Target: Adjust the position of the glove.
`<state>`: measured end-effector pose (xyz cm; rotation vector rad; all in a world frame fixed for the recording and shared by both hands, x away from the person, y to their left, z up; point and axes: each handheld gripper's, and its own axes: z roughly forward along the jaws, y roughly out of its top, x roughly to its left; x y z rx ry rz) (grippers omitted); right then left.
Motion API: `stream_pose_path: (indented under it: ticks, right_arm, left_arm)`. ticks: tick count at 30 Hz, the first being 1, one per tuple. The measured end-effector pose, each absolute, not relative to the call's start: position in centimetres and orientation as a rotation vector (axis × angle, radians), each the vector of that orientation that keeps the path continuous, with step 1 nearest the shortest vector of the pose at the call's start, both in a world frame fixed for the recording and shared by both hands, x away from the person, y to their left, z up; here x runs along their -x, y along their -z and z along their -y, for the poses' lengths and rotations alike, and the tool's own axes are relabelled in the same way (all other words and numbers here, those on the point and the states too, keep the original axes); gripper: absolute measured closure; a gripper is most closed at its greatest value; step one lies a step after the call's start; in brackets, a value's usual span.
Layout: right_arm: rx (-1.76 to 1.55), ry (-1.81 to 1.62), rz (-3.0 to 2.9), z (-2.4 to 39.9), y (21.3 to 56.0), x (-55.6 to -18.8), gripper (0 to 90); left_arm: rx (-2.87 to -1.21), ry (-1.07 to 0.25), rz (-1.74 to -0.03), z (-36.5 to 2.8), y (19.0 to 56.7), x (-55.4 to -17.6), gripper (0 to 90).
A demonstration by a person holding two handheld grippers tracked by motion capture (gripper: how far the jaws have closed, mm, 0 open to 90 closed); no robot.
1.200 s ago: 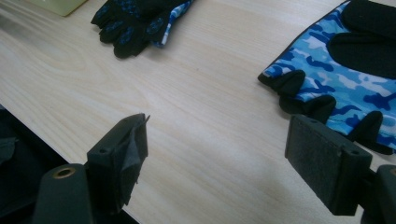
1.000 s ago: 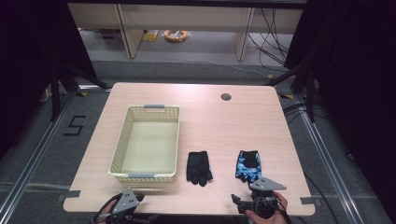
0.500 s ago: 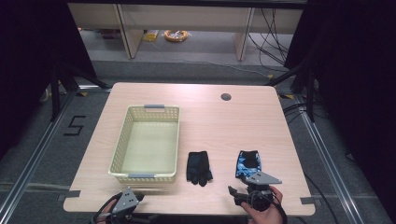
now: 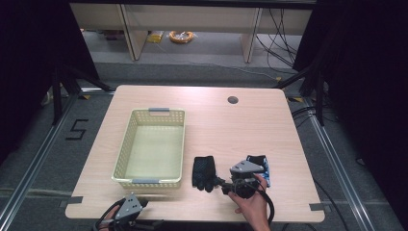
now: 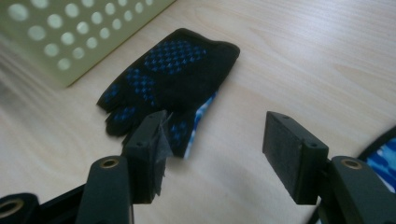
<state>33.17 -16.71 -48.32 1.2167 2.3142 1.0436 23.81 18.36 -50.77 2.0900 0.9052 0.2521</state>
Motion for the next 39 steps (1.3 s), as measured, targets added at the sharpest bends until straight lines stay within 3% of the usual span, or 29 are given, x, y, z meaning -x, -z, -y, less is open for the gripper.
stream_pose_path:
  ticks: [10, 21, 27, 33, 39]
  right_arm:
    - [-1.295, -1.093, -2.330, 14.6, 48.6, -36.7, 45.1]
    - [-1.346, -1.034, -2.373, 13.4, 49.7, -37.6, 49.4]
    - [-1.318, -0.988, -2.391, 12.9, 50.6, -37.8, 57.4]
    - [-1.321, -1.087, -2.398, 13.0, 51.1, -38.0, 80.3]
    - [-1.258, -1.127, -2.435, 13.6, 50.6, -38.2, 85.6]
  left_arm:
    - [-2.057, -0.245, -0.919, -18.3, 50.7, -23.7, 16.3]
    - [-2.054, -0.247, -0.922, -18.3, 50.7, -23.7, 16.3]
    - [-2.060, -0.249, -0.915, -18.3, 50.6, -23.7, 16.3]
    - [-2.075, -0.240, -0.909, -18.4, 50.5, -23.7, 16.6]
    - [-2.066, -0.244, -0.903, -18.4, 50.6, -23.7, 16.9]
